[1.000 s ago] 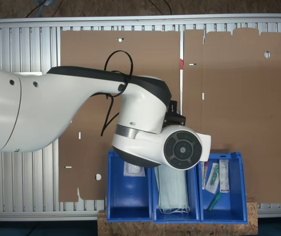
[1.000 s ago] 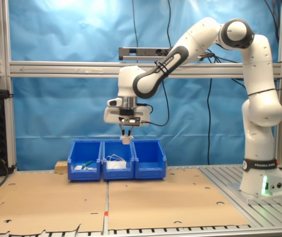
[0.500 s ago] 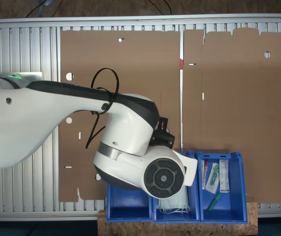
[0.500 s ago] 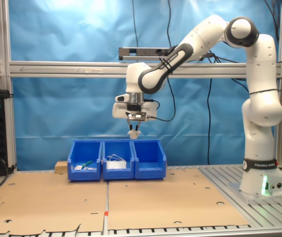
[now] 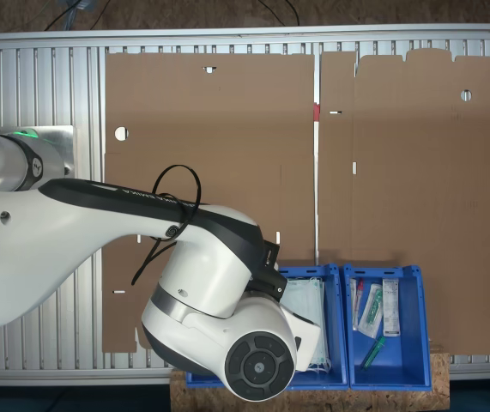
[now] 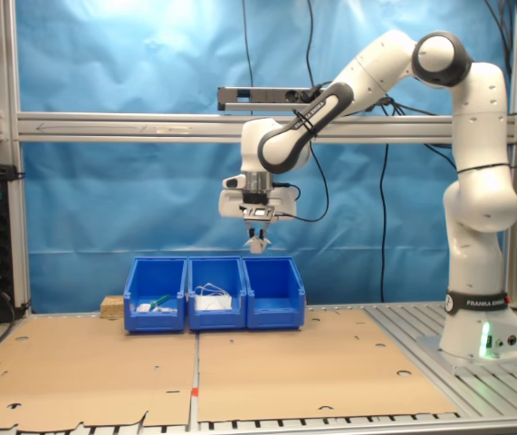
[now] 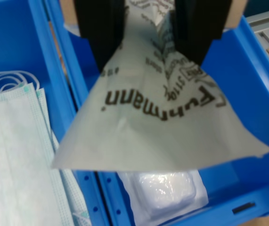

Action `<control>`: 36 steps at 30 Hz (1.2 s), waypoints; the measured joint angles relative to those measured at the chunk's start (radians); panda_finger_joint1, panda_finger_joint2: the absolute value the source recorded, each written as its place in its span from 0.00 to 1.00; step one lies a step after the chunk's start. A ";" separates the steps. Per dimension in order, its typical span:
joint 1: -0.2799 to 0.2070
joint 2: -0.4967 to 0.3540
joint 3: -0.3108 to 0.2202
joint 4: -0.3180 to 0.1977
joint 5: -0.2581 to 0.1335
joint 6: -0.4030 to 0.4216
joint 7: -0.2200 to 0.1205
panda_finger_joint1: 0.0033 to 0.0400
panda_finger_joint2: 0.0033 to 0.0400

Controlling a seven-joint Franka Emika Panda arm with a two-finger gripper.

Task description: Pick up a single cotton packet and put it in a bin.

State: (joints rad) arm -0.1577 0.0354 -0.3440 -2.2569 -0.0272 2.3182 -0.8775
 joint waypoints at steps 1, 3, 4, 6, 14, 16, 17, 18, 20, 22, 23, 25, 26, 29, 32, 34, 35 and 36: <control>0.000 0.000 -0.005 0.000 0.000 -0.001 0.000 0.11 0.11; 0.000 0.000 -0.012 0.000 0.000 -0.003 0.000 0.11 0.11; 0.000 0.000 -0.012 0.000 0.000 -0.003 0.000 0.11 0.11; 0.000 0.000 -0.018 -0.001 0.000 -0.004 0.000 0.11 0.11; 0.000 0.000 -0.027 -0.001 0.000 -0.006 0.000 0.11 0.11; 0.001 0.000 -0.027 -0.002 0.000 -0.006 0.000 0.11 0.11; 0.001 0.000 -0.027 -0.002 0.000 -0.006 0.000 0.11 0.11; 0.001 0.000 -0.027 -0.003 0.000 -0.007 0.000 0.11 0.11; 0.001 0.000 -0.027 -0.004 0.000 -0.007 0.000 0.11 0.11; 0.001 0.000 -0.027 -0.005 0.000 -0.007 0.000 0.11 0.11; 0.001 0.000 -0.027 -0.006 0.000 -0.007 0.000 0.11 0.11; 0.001 0.000 -0.027 -0.008 0.000 -0.007 0.000 0.11 0.11; 0.001 0.000 -0.027 -0.008 0.000 -0.007 0.000 0.11 0.11; 0.001 0.000 -0.027 -0.009 0.000 -0.007 0.000 0.11 0.11; 0.001 0.000 -0.027 -0.011 0.000 -0.007 0.000 0.11 0.11; 0.001 0.000 -0.027 -0.011 0.000 -0.007 0.000 0.11 0.11; 0.001 0.000 -0.027 -0.012 0.000 -0.007 0.000 0.11 0.11; 0.001 0.000 -0.027 -0.012 0.000 -0.007 0.000 0.11 0.11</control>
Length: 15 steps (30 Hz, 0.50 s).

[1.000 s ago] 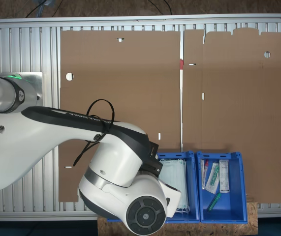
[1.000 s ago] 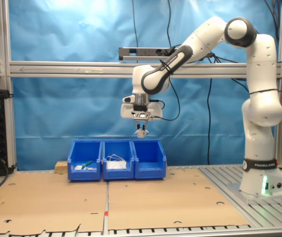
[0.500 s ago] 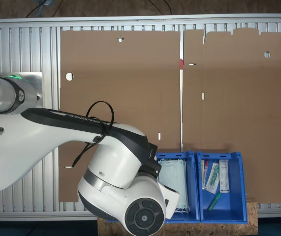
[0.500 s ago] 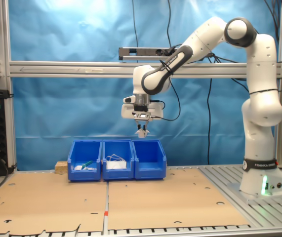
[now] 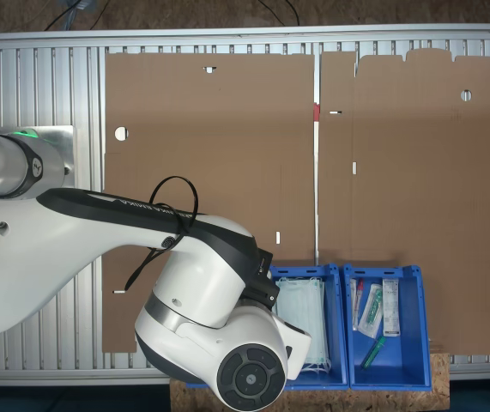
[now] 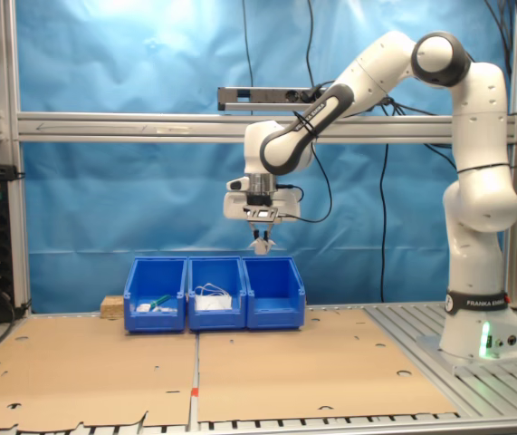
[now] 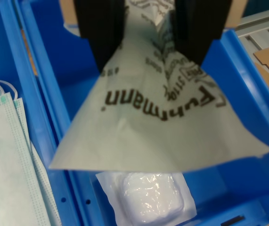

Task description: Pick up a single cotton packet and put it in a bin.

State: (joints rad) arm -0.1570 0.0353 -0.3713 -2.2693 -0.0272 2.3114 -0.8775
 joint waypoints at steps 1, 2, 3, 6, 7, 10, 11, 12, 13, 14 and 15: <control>0.000 0.000 0.000 0.000 0.000 0.000 0.000 0.11 0.11; 0.000 0.000 0.000 -0.001 0.000 0.000 0.000 0.11 0.11; 0.000 0.000 0.000 -0.001 0.000 0.000 0.000 0.11 0.11; 0.000 0.000 0.000 -0.002 0.000 0.000 0.000 0.11 0.11; 0.000 0.000 0.000 -0.003 0.000 0.000 0.000 0.11 0.11; 0.000 -0.003 0.000 -0.006 0.000 0.000 0.000 0.11 0.11; 0.000 -0.004 0.000 -0.007 0.000 0.000 0.000 0.11 0.11; 0.000 -0.006 0.000 -0.008 0.000 0.000 0.000 0.11 0.11; 0.000 -0.007 0.000 -0.010 0.000 0.000 0.000 0.11 0.11; 0.000 -0.009 0.000 -0.011 0.000 0.000 0.000 0.11 0.11; 0.000 -0.011 0.000 -0.012 0.000 0.000 0.000 0.11 0.11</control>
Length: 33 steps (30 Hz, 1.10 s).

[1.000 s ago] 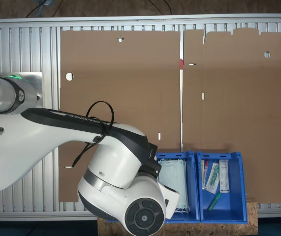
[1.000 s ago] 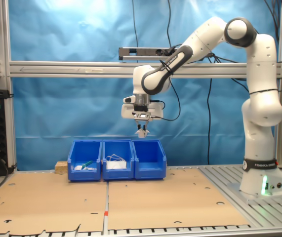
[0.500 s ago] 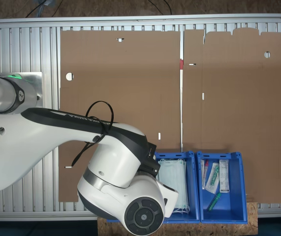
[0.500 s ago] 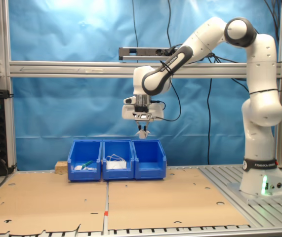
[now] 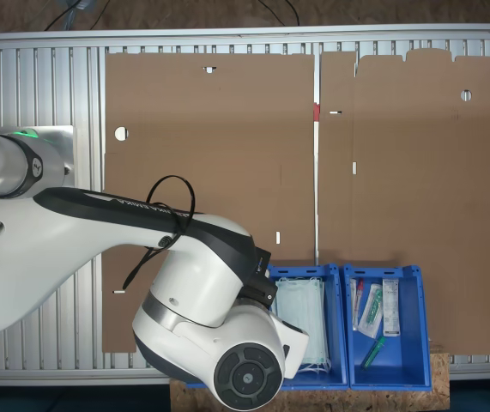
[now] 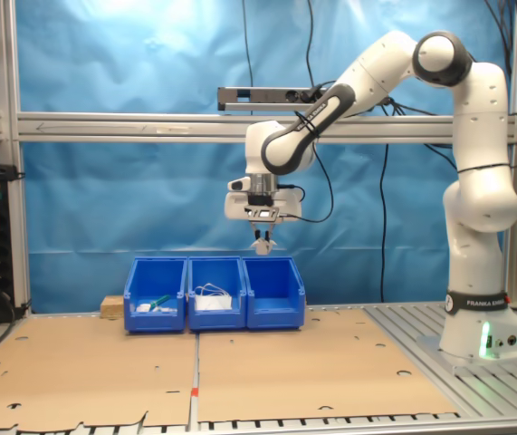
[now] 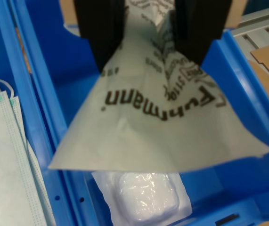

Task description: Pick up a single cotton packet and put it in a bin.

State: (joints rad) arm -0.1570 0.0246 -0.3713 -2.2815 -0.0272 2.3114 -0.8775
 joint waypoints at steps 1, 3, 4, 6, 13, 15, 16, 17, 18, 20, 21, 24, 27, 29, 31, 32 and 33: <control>0.000 -0.002 0.000 -0.001 0.000 0.000 0.000 0.11 0.11; 0.000 -0.005 0.000 -0.002 0.000 0.000 0.000 0.11 0.11; 0.000 -0.005 0.000 -0.002 0.000 0.000 0.000 0.11 0.11; 0.000 -0.009 0.000 -0.004 0.000 0.000 0.000 0.11 0.11; 0.000 -0.019 0.000 -0.006 0.000 0.000 0.000 0.22 0.22; 0.000 -0.020 0.000 -0.006 0.000 0.000 0.000 0.22 0.22; 0.000 -0.020 0.000 -0.006 0.000 0.000 0.000 0.22 0.22; 0.000 -0.020 0.000 -0.006 0.000 0.000 0.000 0.44 0.44; 0.000 -0.020 0.000 -0.006 0.000 0.000 0.000 0.44 0.44; 0.000 -0.020 0.000 -0.007 0.000 0.000 0.000 0.44 0.44; 0.000 -0.020 0.000 -0.007 0.000 0.000 0.000 0.44 0.44; 0.000 -0.020 0.000 -0.008 0.000 0.000 0.000 0.44 0.44; 0.000 -0.020 0.000 -0.008 0.000 0.000 0.000 0.93 0.93; 0.000 -0.020 0.000 -0.008 0.000 0.000 0.000 0.93 0.93; 0.000 -0.020 0.000 -0.009 0.000 0.000 0.000 0.93 0.93; 0.000 -0.020 0.000 -0.009 0.000 0.000 0.000 0.98 0.98; 0.000 -0.020 0.000 -0.009 0.000 0.000 0.000 0.98 0.98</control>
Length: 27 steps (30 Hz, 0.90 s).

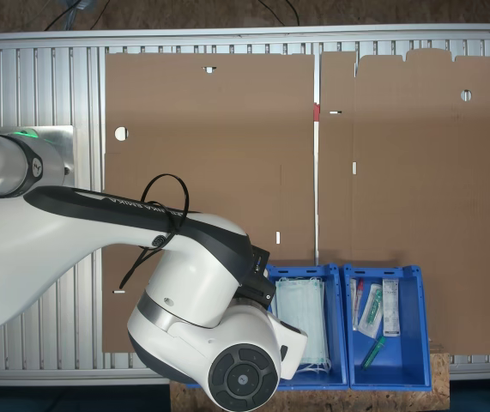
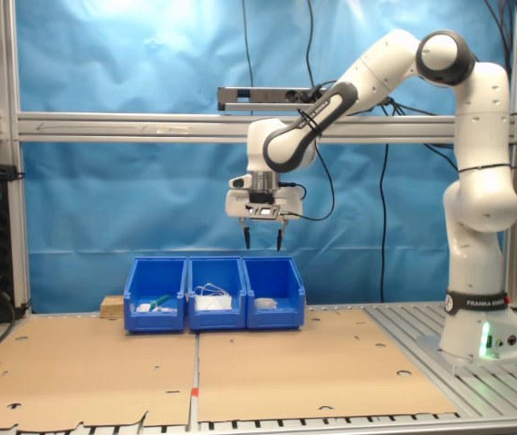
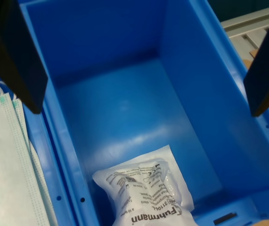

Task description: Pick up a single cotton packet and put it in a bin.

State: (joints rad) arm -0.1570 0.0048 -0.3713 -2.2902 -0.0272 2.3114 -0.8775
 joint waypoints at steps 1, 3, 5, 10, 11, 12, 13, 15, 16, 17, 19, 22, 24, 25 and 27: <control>0.000 0.000 0.000 0.000 0.000 0.000 0.000 0.98 0.98; 0.000 0.000 0.000 0.000 0.000 0.000 0.000 0.98 0.98; 0.000 0.000 0.000 0.000 0.000 0.000 0.000 1.00 1.00; 0.000 0.000 0.000 0.000 0.000 0.000 0.000 1.00 1.00; 0.000 0.000 0.000 0.000 0.000 0.000 0.000 1.00 1.00; 0.000 0.000 0.000 0.000 0.000 0.000 0.000 1.00 1.00; 0.000 0.000 0.000 0.000 0.000 0.000 0.000 1.00 1.00; 0.000 0.000 0.000 0.000 0.000 0.000 0.000 1.00 1.00; 0.000 0.000 0.000 0.000 0.000 0.000 0.000 1.00 1.00; 0.000 0.000 0.000 0.000 0.000 0.000 0.000 1.00 1.00; 0.000 0.000 0.000 0.000 0.000 0.000 0.000 1.00 1.00; 0.000 0.000 0.000 0.000 0.000 0.000 0.000 1.00 1.00; 0.000 0.000 0.000 0.000 0.000 0.000 0.000 1.00 1.00; 0.000 0.000 0.000 0.000 0.000 0.000 0.000 1.00 1.00; 0.000 0.000 0.000 0.000 0.000 0.000 0.000 1.00 1.00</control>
State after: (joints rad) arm -0.1570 0.0048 -0.3713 -2.2903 -0.0272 2.3114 -0.8775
